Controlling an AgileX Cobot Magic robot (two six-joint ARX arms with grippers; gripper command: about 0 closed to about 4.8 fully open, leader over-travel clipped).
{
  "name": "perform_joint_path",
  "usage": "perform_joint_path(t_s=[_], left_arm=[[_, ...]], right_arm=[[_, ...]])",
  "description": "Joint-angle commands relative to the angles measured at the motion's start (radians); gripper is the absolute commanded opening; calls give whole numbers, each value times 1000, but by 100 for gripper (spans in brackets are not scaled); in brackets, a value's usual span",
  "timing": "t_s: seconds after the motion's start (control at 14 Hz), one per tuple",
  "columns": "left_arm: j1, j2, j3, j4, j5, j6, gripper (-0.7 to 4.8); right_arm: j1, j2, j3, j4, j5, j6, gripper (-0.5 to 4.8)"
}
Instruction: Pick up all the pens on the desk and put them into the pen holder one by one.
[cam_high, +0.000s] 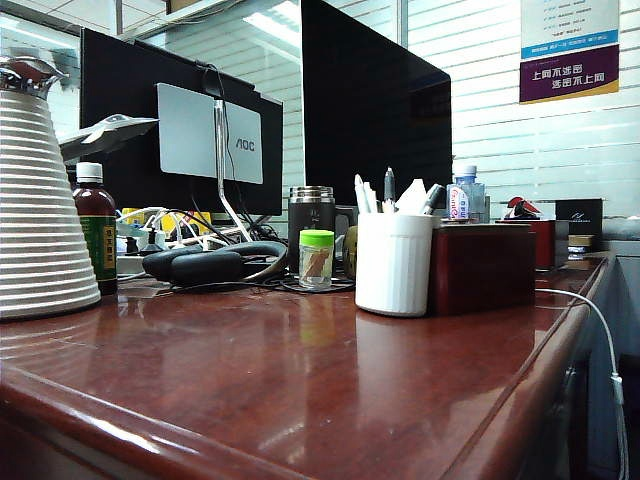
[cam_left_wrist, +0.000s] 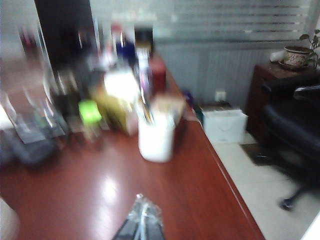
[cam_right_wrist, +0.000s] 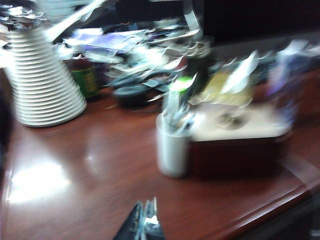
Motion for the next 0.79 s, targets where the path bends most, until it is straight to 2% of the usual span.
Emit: perform_joint_path(t_s=[0.07, 0.14, 0.29, 0.57, 0.71, 0.79], left_arm=[[0, -5, -274, 336, 52, -178, -5], [0, 2, -381, 492, 61, -218, -5], [0, 3, -550, 657, 46, -222, -5], [1, -5, -731, 673, 26, -241, -5], [35, -13, -744, 624, 11, -222, -5], [80, -13, -744, 627, 11, -171, -4]], right_arm=[[2, 0, -166, 191, -5, 122, -6], [2, 0, -206, 214, -4, 118, -6], [1, -1, -261, 212, 31, 71, -6], [2, -1, -342, 216, 154, 9, -5], [1, 3, -396, 239, 238, 11, -6], [0, 5, -396, 246, 239, 14, -3]])
